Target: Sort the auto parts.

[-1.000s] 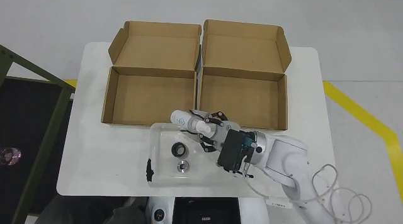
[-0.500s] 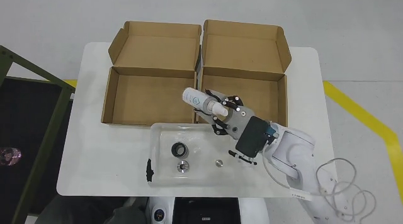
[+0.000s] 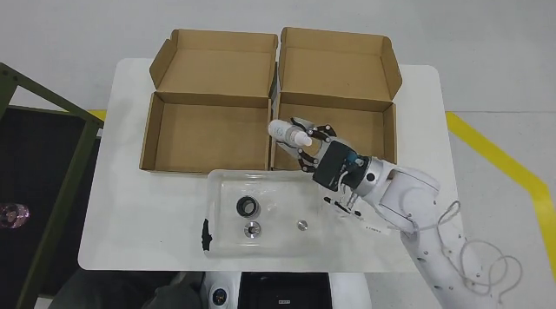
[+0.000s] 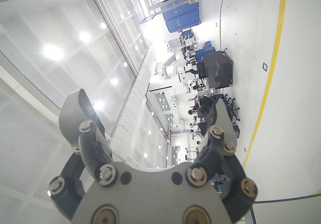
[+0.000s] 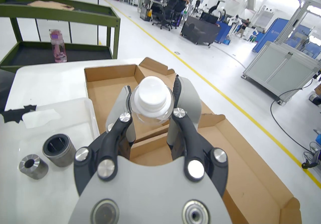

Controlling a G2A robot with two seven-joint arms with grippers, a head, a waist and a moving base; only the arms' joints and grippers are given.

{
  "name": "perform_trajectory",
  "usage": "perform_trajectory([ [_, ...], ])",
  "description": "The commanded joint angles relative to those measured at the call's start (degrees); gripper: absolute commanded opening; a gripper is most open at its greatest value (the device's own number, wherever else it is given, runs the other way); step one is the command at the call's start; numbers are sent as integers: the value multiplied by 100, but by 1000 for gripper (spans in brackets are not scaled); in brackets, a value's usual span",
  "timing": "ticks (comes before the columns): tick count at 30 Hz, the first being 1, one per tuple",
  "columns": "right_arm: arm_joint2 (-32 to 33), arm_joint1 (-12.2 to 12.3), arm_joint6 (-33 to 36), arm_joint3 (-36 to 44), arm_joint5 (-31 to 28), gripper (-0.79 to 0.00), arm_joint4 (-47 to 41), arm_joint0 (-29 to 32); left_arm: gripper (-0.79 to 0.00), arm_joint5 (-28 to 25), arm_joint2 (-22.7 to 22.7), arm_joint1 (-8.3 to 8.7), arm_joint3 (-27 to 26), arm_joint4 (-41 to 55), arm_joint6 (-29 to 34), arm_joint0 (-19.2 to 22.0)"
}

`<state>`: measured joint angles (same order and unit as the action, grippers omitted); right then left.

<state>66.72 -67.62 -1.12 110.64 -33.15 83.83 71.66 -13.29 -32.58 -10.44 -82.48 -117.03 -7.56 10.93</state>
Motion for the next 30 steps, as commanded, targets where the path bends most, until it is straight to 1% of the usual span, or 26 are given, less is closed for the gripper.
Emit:
perform_trajectory([
  [1, -5, 1, 283, -107, -66, -785, -49, -69, 0, 0, 0, 0, 0, 0, 0, 0],
  [7, -66, -9, 945, -517, -243, -785, -220, -367, 0, 0, 0, 0, 0, 0, 0, 0],
  [12, -112, -25, 1344, -771, -194, -785, -196, -639, 0, 0, 0, 0, 0, 0, 0, 0],
  [17, -54, -49, 1420, -1275, -98, -785, -426, -937, 0, 0, 0, 0, 0, 0, 0, 0],
  [23, -142, -87, 1510, -1957, -366, -785, -835, -1347, 0, 0, 0, 0, 0, 0, 0, 0],
  [30, -376, -158, 1497, -2671, -501, -785, -1078, -1790, 0, 0, 0, 0, 0, 0, 0, 0],
])
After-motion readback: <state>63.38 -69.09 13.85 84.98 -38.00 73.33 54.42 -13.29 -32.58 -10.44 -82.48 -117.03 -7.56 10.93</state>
